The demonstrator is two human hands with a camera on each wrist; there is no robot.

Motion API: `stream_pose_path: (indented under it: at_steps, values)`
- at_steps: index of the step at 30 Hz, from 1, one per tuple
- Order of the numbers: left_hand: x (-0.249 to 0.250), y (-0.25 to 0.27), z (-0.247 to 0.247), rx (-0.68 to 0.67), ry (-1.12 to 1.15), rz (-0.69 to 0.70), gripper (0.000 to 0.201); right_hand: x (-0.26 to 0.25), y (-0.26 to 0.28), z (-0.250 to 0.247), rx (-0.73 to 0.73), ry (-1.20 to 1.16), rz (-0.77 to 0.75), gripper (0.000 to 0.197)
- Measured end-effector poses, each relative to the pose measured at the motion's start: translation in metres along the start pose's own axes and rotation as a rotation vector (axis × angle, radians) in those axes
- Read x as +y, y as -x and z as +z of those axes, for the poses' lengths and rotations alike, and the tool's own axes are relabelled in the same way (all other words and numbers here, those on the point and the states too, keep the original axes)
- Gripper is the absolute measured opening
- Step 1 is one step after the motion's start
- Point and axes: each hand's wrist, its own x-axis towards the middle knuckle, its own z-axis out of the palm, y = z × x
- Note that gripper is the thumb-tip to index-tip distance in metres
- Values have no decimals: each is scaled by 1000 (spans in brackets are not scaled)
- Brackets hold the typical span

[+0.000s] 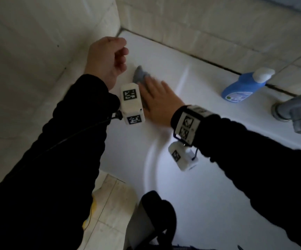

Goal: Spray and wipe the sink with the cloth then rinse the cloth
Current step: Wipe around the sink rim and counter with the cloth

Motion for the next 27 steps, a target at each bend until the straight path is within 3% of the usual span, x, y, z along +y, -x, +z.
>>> stream_pose_path:
  at_steps: [5,9,11,18,27]
  values:
    - [11,-5,-11,36,57,-3,19,57,-53,-26,25,19,220,76]
    - [13,-8,-13,32,63,28,18,48,-70,-29,74,-38,290,77]
    - [13,-10,-13,31,78,32,18,33,-68,-28,30,-48,256,78]
    - [18,-13,-15,33,112,-20,20,-37,-31,-24,-123,-3,-115,79]
    - [24,-7,-34,45,112,-13,21,13,-120,-54,-12,35,170,80]
